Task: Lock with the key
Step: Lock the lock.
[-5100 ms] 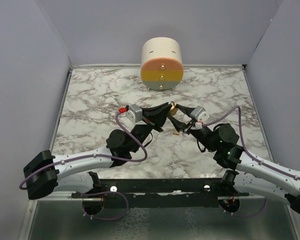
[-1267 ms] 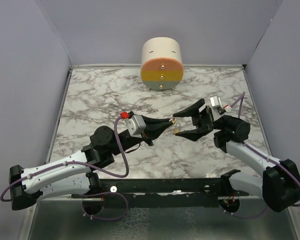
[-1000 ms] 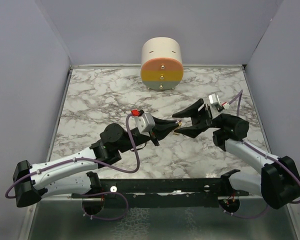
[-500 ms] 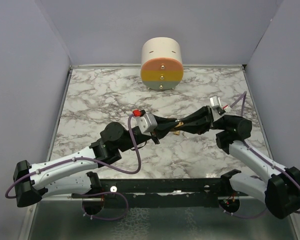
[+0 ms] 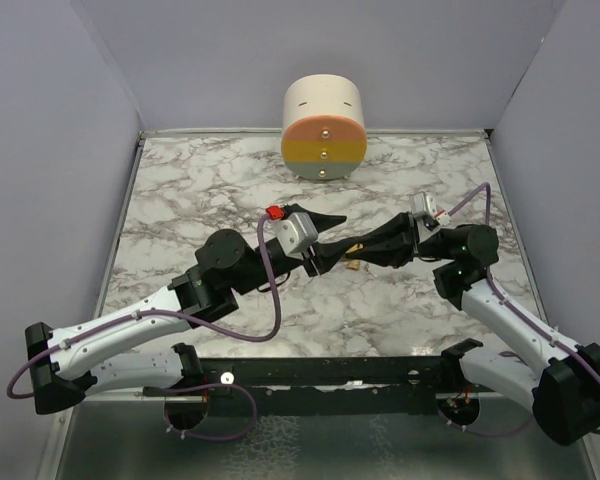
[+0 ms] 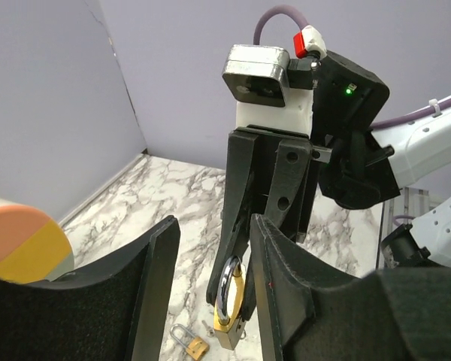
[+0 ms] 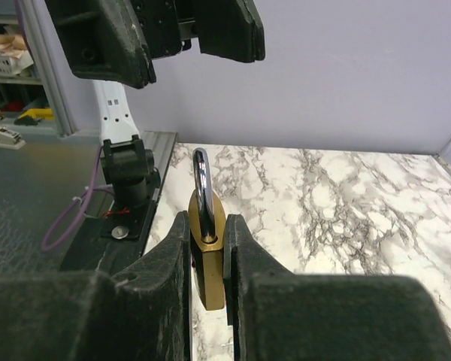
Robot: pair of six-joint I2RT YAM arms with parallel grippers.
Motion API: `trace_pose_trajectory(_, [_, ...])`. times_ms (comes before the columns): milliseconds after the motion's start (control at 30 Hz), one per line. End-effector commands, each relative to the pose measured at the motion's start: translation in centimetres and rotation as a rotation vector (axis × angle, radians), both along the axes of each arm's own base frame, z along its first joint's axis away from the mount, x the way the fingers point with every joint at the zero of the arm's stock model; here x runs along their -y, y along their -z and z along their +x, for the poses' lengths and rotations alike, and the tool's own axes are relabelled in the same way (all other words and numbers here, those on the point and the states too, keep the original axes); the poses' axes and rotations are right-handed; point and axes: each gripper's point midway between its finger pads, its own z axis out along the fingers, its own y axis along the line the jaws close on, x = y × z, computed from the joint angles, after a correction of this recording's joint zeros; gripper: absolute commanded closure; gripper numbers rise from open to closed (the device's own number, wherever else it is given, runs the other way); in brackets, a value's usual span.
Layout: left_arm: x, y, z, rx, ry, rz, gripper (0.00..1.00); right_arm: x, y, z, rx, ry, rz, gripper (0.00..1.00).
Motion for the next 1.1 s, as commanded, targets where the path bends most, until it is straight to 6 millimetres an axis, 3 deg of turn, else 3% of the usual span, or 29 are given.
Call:
trace_pose_trajectory(0, [0.3,1.3,-0.2,-0.002,0.026,0.125,0.54,-0.1,-2.4,0.2,0.076,0.034,0.025,0.98])
trace_pose_trajectory(133, [0.2,3.2,-0.6,-0.015,0.049,0.218,0.54,-0.1,-2.6,0.2,0.078,0.042,0.021,0.98])
trace_pose_trajectory(233, [0.1,4.5,-0.8,-0.011,0.062,0.288,0.62,-0.2,-2.6,0.0,0.077,0.036,0.019,0.98])
trace_pose_trajectory(333, [-0.7,5.9,-0.3,-0.009,0.023,0.334,0.63,-0.3,-2.7,-0.2,0.081,0.03,0.016,0.98])
trace_pose_trajectory(467, [-1.1,5.6,-0.5,0.008,0.018,0.296,0.63,-0.4,-2.6,-0.3,0.078,0.026,0.009,0.98])
trace_pose_trajectory(667, [-1.0,5.2,-0.3,0.019,0.012,0.271,0.7,-0.8,-2.3,-0.6,0.072,0.01,0.002,0.98])
trace_pose_trajectory(1067, [0.3,5.4,0.0,0.01,0.044,0.267,0.99,-1.2,-2.2,-0.8,0.081,0.006,-0.006,0.98])
